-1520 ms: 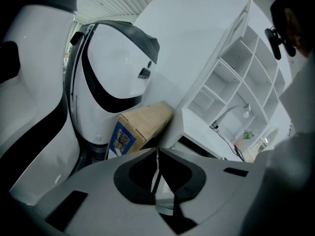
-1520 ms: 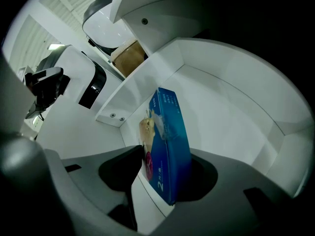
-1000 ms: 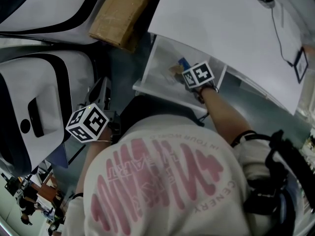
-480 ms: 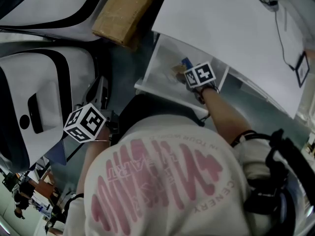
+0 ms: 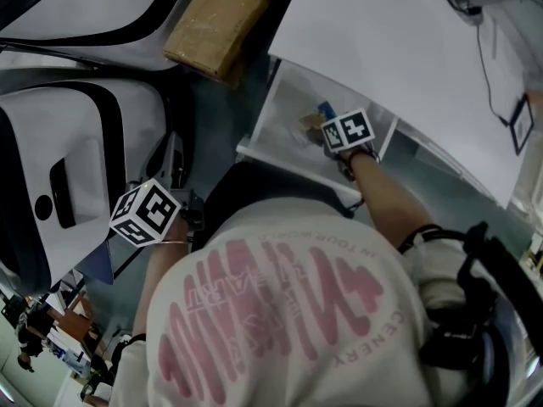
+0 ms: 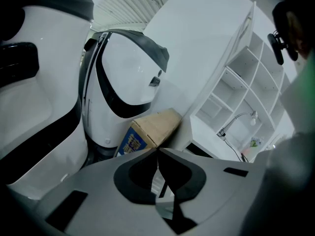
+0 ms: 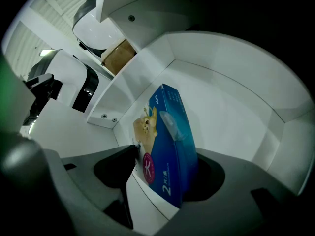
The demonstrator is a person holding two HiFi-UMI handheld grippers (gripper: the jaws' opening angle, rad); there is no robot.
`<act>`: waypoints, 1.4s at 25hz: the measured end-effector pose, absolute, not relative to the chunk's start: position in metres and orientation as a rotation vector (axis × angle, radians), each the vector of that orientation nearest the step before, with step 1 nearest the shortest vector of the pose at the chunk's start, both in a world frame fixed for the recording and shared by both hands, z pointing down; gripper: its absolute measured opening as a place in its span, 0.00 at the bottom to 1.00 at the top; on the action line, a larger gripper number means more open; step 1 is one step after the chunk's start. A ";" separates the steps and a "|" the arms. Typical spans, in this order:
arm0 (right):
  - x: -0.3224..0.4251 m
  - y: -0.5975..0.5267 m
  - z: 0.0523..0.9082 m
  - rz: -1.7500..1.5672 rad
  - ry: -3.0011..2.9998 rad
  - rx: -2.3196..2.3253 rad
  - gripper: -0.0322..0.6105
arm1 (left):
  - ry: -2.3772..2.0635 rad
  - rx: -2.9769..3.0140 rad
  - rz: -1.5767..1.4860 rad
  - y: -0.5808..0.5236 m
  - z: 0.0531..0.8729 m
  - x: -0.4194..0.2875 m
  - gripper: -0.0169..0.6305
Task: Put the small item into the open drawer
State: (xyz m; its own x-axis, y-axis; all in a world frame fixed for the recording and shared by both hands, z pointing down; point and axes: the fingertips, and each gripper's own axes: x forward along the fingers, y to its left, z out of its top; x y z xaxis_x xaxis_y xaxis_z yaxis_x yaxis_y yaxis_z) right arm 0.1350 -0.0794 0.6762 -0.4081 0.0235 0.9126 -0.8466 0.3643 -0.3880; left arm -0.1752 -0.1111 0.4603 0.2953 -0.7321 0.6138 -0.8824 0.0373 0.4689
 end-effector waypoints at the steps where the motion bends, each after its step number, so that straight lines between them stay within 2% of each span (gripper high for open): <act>1: 0.135 -0.079 0.677 1.180 -1.699 0.738 0.51 | -1.474 1.726 0.223 -0.111 0.460 -0.176 0.09; 35: 0.140 -0.078 0.685 1.252 -1.632 0.791 0.60 | -1.444 1.735 0.231 -0.117 0.467 -0.174 0.09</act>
